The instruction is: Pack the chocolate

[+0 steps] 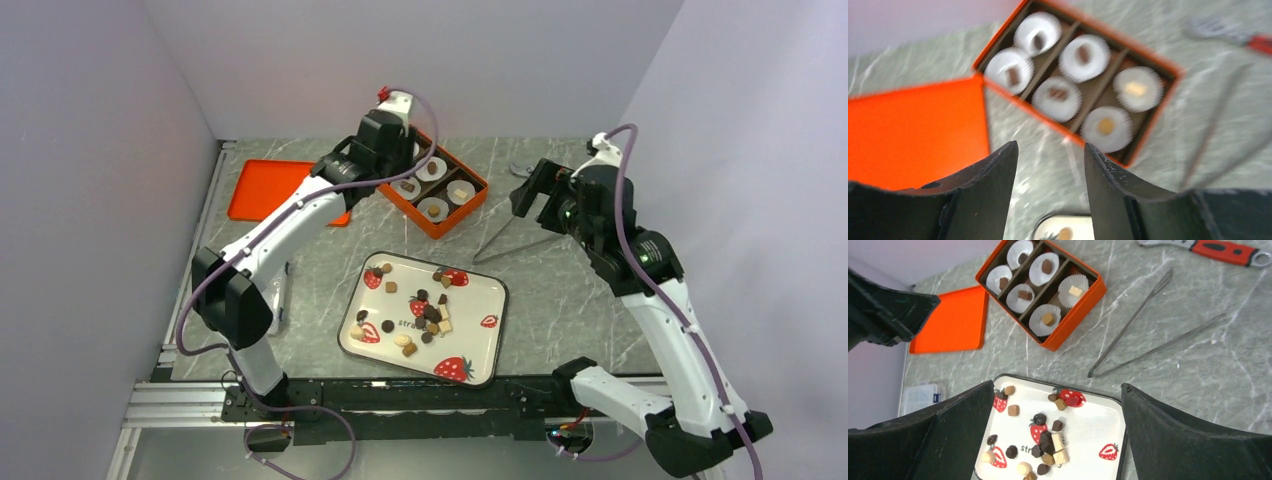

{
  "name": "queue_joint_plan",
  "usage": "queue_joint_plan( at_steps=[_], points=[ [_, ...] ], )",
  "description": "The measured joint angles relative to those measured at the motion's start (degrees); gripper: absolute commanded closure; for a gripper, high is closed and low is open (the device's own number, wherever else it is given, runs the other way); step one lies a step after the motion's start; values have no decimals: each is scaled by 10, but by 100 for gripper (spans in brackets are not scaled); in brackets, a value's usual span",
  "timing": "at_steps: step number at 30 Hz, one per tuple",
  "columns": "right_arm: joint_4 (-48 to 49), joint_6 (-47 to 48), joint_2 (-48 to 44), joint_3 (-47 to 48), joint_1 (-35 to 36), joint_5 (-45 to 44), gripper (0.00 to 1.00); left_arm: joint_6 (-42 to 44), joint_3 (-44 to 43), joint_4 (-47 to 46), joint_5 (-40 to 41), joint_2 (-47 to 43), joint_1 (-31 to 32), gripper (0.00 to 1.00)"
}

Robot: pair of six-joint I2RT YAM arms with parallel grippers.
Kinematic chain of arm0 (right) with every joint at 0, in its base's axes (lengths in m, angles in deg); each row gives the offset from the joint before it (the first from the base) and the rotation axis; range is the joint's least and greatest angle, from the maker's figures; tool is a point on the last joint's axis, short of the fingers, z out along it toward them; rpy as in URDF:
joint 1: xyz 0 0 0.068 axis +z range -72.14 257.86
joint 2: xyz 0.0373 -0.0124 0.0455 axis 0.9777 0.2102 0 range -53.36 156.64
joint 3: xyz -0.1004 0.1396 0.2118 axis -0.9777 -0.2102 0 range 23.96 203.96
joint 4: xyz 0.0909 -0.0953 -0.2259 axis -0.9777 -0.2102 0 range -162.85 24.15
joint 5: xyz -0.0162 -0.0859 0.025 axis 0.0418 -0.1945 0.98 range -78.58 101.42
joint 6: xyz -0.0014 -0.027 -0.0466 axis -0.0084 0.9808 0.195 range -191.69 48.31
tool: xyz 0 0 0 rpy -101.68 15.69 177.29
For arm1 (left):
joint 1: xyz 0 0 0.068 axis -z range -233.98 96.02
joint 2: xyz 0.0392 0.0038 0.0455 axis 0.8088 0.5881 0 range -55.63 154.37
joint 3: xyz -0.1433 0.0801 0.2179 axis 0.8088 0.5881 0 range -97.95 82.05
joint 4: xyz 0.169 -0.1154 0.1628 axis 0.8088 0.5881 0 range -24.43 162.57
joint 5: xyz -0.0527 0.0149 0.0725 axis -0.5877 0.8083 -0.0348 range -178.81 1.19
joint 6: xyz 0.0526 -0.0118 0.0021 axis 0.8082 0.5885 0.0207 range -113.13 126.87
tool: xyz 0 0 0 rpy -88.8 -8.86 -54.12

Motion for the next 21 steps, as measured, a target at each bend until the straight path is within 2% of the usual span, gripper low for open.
queue_joint_plan(
  at_steps=[4, 8, 14, 21],
  points=[
    [8, 10, 29, 0, 0, 28, 0, -26, 72, 39, 22, 1, -65, 50],
    [18, 17, 55, 0, 0, 57, 0, -38, 99, 68, 13, 20, -127, 54],
    [27, 25, 83, -2, 0, 77, 0, -36, 85, 65, -26, 82, -193, 62],
    [32, 38, 92, -2, 0, 82, 0, -35, 22, 71, -86, 199, -218, 61]
  ],
)
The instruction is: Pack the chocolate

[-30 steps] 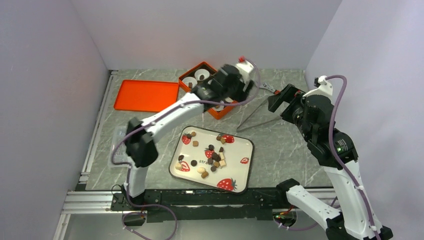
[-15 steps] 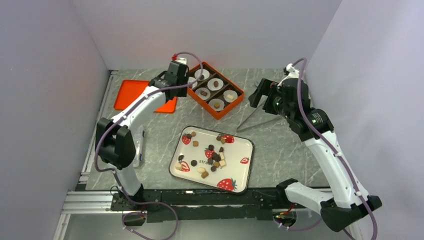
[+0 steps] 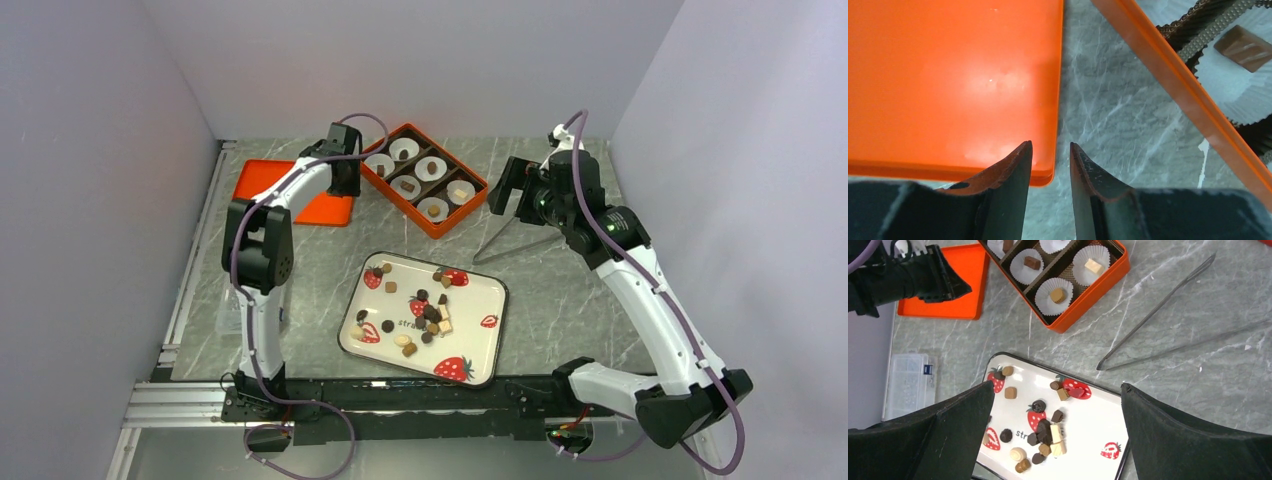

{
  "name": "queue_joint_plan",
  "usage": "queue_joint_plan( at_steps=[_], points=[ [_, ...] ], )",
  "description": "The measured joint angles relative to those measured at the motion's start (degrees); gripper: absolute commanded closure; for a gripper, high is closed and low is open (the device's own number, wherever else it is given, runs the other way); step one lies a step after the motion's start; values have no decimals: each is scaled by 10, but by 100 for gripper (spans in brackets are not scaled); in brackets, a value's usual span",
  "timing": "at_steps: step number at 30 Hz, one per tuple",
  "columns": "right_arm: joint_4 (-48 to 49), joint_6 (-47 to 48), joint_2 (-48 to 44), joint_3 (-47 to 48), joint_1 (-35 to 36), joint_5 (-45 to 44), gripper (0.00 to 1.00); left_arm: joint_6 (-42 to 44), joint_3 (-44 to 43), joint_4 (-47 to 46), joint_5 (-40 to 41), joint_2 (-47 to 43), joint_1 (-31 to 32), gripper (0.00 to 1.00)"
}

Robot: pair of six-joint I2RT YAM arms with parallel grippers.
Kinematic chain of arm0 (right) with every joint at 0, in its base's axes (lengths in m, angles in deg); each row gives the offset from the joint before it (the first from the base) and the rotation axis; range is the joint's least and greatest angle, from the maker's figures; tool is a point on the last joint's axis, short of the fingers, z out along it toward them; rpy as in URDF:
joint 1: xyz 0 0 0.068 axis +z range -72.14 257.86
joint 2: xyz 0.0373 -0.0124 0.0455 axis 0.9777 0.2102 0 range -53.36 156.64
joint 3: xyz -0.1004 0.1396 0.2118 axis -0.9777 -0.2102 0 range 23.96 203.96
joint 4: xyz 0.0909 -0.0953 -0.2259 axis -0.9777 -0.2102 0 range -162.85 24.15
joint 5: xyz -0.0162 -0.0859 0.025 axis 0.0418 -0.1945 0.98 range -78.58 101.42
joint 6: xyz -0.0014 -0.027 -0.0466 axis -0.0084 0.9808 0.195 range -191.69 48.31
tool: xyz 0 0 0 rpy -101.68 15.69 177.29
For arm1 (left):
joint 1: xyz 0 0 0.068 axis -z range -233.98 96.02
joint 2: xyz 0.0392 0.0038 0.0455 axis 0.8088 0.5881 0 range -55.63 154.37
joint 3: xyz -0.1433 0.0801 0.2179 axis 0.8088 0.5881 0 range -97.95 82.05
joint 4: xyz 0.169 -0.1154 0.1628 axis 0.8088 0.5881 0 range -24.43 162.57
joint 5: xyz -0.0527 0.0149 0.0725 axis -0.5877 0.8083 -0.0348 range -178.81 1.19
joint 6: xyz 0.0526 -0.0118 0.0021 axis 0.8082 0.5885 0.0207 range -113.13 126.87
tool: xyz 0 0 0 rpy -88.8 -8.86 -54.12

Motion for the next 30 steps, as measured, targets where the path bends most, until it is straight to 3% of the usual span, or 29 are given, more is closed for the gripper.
queue_joint_plan(
  at_steps=[8, 14, 19, 22, 23, 30],
  points=[
    [9, 4, 24, -2, 0, 9, 0, -2, -91, 31, -18, 89, -2, 64],
    [12, 4, 26, -11, 0, 11, 0, -3, -96, 47, -24, 113, -6, 66],
    [15, 4, 31, -16, 0, 16, 0, -6, -96, 51, -29, 125, -8, 79],
    [19, 4, 32, -21, 0, 19, 0, -7, -96, 51, -29, 127, -9, 98],
    [21, 4, 33, -23, 0, 19, 0, -7, -96, 51, -30, 127, -10, 100],
    [31, 4, 46, -26, 0, 29, 0, 11, -101, 56, -29, 127, -10, 100]
  ],
)
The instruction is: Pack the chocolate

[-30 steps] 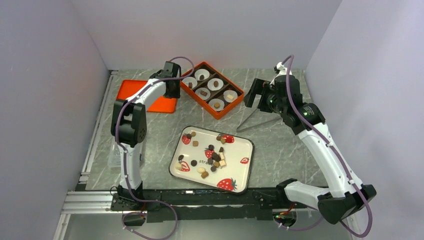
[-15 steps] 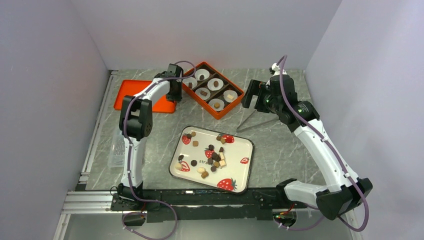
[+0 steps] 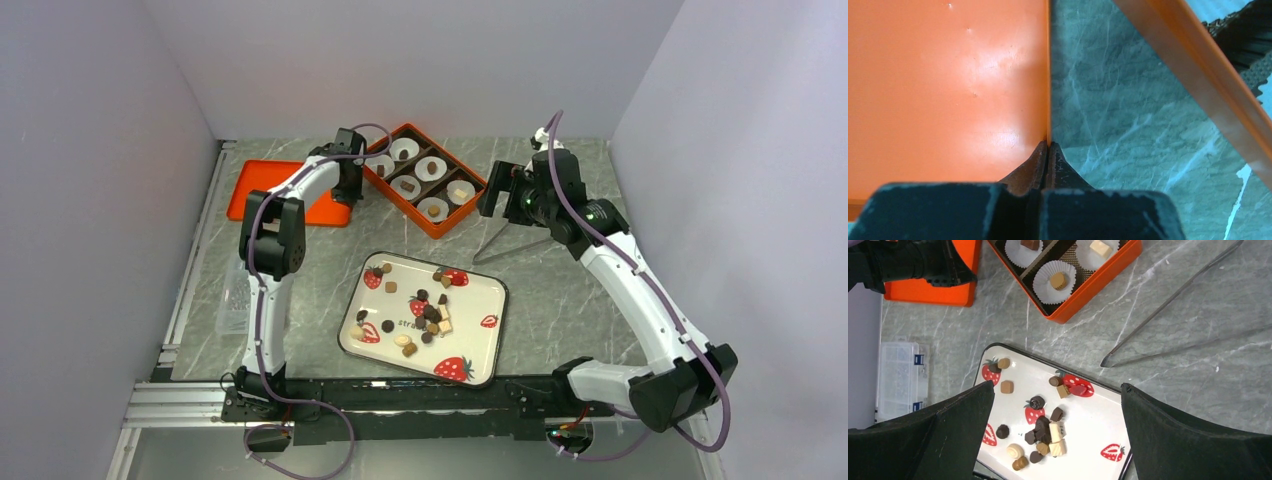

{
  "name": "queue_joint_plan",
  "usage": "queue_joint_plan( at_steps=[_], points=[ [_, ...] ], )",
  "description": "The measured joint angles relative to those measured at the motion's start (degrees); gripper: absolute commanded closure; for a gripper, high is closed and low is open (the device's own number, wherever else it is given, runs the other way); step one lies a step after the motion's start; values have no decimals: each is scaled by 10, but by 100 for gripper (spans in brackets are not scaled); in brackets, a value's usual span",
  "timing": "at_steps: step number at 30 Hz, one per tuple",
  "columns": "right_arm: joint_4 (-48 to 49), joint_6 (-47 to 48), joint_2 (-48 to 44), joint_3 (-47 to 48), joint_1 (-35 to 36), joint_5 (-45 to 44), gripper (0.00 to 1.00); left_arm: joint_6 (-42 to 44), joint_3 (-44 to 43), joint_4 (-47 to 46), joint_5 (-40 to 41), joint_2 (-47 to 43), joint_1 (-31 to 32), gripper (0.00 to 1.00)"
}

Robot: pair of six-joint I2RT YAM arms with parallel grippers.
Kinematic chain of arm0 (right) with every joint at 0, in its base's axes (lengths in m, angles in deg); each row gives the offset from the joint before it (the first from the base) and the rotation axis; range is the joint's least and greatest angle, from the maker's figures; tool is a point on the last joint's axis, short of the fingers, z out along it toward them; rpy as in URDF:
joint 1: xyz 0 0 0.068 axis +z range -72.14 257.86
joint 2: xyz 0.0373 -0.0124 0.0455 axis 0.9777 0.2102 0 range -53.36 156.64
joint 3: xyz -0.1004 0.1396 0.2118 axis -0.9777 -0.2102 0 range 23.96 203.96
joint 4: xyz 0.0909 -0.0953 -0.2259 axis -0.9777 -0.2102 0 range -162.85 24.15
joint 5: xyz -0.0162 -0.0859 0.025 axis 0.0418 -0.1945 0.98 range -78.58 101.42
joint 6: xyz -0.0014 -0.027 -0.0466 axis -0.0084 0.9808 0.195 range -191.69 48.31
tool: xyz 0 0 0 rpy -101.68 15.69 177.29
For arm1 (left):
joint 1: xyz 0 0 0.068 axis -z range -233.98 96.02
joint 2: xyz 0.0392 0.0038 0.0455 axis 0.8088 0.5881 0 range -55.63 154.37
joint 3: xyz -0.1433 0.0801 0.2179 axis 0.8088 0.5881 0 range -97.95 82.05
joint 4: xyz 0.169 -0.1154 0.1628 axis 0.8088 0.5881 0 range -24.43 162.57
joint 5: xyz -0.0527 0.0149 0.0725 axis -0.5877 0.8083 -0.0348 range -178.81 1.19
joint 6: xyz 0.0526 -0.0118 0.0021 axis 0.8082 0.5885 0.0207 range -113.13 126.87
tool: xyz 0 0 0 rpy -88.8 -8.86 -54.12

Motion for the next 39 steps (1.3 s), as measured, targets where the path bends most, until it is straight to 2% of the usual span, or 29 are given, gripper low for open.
queue_joint_plan(
  at_steps=[6, 12, 24, 32, 39],
  points=[
    [10, -4, 14, 0, 0, 9, 0, 28, -41, 47, -21, -7, -9, 100],
    [33, -14, 17, 0, 0, 10, 0, 38, -94, 88, -48, -54, -24, 100],
    [134, -43, 32, -8, 0, 29, 0, 26, -179, 143, -116, -135, -25, 100],
    [208, -56, 68, -8, -9, 78, 0, -7, -149, 140, -202, -230, -26, 100],
    [353, -94, 81, -44, -65, 199, 0, -97, -79, 65, -308, -344, -23, 100]
  ],
)
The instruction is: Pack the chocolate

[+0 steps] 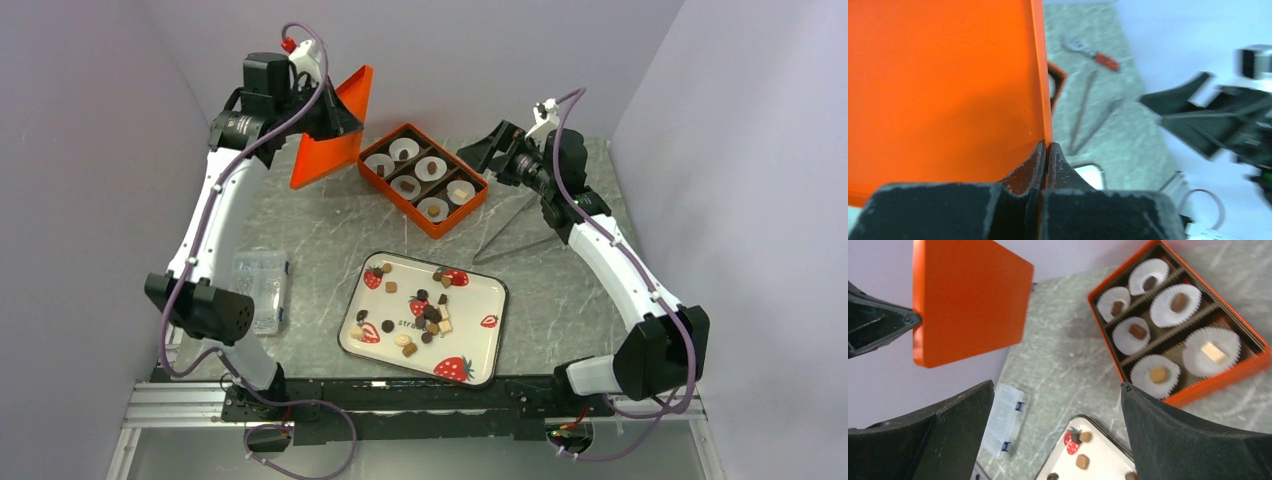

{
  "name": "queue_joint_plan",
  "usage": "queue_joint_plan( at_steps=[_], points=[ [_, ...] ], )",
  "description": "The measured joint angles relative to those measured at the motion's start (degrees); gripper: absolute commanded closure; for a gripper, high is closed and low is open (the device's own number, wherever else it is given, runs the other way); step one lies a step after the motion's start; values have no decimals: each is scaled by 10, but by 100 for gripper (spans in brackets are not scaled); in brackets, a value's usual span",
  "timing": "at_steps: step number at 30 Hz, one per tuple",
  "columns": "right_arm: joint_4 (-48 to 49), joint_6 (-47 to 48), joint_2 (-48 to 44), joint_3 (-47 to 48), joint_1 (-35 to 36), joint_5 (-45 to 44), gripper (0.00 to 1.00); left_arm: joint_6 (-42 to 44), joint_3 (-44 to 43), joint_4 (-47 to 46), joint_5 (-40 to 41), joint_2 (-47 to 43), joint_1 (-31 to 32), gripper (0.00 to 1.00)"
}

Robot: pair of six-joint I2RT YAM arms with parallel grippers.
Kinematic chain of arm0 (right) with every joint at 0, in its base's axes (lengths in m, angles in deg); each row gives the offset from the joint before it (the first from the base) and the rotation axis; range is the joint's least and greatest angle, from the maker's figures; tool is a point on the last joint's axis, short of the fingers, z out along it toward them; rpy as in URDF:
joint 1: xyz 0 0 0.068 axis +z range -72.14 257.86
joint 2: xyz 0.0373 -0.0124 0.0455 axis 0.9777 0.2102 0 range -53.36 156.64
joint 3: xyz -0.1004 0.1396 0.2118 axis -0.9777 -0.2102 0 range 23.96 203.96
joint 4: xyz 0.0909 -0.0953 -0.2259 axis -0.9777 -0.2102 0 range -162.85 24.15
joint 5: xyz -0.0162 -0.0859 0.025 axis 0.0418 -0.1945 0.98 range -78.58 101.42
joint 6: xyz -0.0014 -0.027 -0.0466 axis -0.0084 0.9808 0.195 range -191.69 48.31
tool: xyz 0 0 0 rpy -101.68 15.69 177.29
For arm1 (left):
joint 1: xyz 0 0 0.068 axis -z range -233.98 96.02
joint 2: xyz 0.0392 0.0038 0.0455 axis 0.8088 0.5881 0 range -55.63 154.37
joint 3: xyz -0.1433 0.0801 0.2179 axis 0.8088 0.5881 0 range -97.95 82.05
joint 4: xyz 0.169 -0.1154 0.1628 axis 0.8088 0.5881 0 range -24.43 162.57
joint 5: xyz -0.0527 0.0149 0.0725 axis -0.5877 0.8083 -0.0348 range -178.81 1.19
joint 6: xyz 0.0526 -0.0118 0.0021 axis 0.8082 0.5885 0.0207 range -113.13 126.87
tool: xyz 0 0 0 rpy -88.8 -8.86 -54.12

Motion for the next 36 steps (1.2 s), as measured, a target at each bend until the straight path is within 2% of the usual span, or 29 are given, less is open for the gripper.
queue_joint_plan(
  at_steps=[5, 11, 19, 24, 30, 36],
  points=[
    [156, -70, 38, -43, -43, 112, 0, -108, 35, -100, -79, -51, 8, 100],
    [337, -178, 108, -75, -67, 196, 0, -268, 45, -252, -151, -67, 28, 100],
    [614, -366, 219, -71, -67, 231, 0, -476, 15, -445, -191, -54, 61, 100],
    [762, -484, 313, -34, -66, 221, 0, -558, -35, -529, -195, -22, 83, 100],
    [847, -563, 380, 14, -57, 185, 0, -616, -59, -578, -195, 5, 101, 100],
    [871, -608, 425, 93, -39, 154, 0, -653, -69, -592, -196, 32, 112, 100]
  ],
)
